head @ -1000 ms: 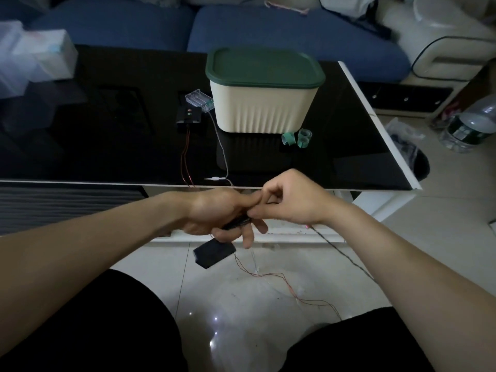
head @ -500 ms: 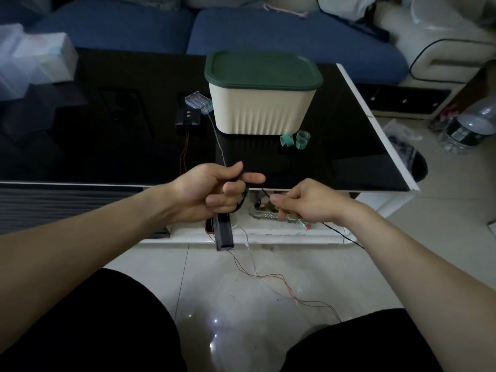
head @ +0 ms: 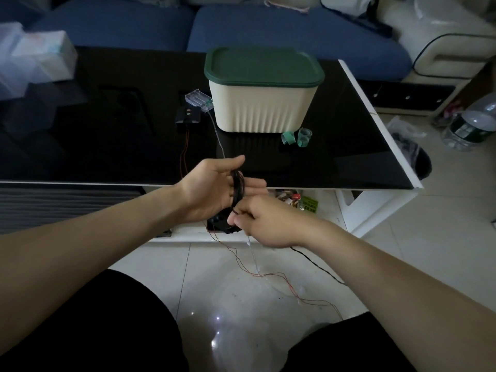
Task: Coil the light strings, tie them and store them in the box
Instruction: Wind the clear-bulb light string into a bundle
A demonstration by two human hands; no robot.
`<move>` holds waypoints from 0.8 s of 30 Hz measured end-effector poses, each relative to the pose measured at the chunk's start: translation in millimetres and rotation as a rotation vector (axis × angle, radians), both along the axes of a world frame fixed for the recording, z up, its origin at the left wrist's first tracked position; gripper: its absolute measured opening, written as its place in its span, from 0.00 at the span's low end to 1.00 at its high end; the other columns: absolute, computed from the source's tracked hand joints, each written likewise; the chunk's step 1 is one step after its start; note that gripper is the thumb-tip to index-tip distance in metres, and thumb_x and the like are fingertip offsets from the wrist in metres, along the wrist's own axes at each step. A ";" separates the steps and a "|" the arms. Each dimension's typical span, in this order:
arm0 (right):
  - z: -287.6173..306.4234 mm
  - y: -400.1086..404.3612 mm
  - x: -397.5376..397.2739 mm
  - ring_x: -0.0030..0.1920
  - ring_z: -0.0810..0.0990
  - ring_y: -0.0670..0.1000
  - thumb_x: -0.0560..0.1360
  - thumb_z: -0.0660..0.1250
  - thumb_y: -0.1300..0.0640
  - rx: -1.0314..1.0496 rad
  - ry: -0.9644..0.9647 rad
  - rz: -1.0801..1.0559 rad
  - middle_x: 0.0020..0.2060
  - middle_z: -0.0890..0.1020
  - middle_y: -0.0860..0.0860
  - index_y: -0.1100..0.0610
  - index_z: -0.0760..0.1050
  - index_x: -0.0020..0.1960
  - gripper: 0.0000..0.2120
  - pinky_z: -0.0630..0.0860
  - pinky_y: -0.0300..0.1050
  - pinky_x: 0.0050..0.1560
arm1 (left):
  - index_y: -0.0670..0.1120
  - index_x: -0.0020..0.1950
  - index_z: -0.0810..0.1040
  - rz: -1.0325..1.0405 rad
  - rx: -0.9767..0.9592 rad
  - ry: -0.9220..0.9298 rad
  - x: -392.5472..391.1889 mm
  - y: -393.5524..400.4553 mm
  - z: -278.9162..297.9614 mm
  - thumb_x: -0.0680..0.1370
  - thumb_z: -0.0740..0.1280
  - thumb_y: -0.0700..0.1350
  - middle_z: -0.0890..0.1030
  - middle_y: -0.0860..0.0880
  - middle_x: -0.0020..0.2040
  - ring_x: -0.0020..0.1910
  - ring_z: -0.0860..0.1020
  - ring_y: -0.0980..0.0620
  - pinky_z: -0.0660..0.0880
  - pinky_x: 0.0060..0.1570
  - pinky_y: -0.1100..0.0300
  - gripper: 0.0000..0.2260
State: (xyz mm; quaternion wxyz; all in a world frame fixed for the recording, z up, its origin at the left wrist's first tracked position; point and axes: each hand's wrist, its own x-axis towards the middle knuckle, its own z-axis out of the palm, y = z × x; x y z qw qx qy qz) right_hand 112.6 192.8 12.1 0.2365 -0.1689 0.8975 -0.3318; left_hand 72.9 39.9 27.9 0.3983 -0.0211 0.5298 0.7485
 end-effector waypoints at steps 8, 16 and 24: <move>12.8 7.5 -6.1 0.25 0.77 0.39 0.73 0.77 0.52 -0.094 0.161 -0.084 0.23 0.79 0.44 0.54 0.80 0.33 0.13 0.69 0.30 0.29 | 0.33 0.67 0.69 -0.261 -0.153 -0.011 5.9 3.6 -3.8 0.82 0.50 0.62 0.81 0.37 0.53 0.48 0.82 0.41 0.80 0.44 0.57 0.33; 11.3 34.4 -23.3 0.24 0.70 0.41 0.67 0.81 0.50 -0.273 0.174 -0.187 0.22 0.76 0.44 0.58 0.81 0.35 0.14 0.66 0.33 0.29 | 0.35 0.67 0.71 -0.451 -0.327 0.180 7.1 -0.6 -4.9 0.82 0.49 0.61 0.79 0.43 0.38 0.21 0.61 0.54 0.54 0.28 0.58 0.31; 7.1 63.0 -31.4 0.31 0.78 0.41 0.75 0.70 0.43 -0.221 0.144 -0.264 0.29 0.82 0.48 0.55 0.83 0.36 0.17 0.73 0.36 0.38 | 0.33 0.62 0.75 -0.306 -0.142 0.156 4.1 -8.8 3.3 0.85 0.51 0.48 0.65 0.51 0.25 0.19 0.58 0.58 0.54 0.26 0.60 0.22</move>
